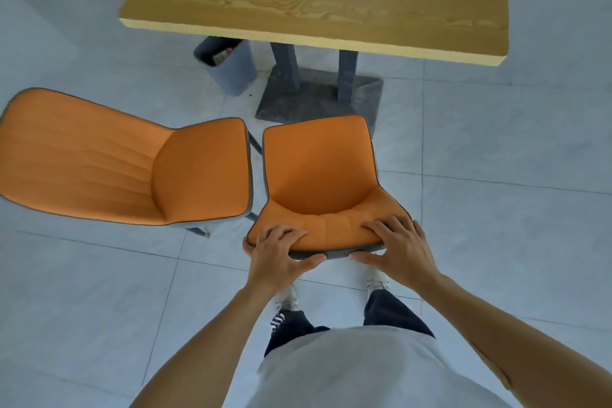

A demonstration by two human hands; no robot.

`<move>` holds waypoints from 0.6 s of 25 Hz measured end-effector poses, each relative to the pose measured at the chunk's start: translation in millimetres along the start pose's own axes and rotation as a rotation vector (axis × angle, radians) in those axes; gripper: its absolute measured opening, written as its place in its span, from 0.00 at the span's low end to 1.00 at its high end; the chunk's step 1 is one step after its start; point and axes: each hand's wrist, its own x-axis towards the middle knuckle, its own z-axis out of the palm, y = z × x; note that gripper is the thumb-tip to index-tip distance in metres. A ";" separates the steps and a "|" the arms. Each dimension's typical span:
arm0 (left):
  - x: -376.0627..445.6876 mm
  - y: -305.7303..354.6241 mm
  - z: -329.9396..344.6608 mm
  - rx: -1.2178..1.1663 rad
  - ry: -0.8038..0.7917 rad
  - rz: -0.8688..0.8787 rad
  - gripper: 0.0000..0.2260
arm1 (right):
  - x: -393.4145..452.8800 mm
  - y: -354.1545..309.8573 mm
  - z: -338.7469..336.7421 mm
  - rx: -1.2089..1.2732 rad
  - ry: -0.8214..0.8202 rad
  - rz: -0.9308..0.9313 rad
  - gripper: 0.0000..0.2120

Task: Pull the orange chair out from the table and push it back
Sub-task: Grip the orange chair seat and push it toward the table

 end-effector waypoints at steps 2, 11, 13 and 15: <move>8.1 -17.2 -11.1 0.014 -0.033 0.042 0.37 | 1.3 -22.4 11.6 0.024 0.041 0.086 0.41; 29.3 -64.6 -30.0 0.012 0.001 0.304 0.33 | -7.8 -74.6 46.7 0.052 0.181 0.273 0.41; 29.8 -64.8 -27.7 0.022 0.059 0.325 0.32 | -5.1 -72.8 45.8 0.044 0.161 0.257 0.40; 32.0 -66.9 -26.7 0.043 0.117 0.336 0.30 | -1.8 -69.6 47.6 0.025 0.144 0.236 0.40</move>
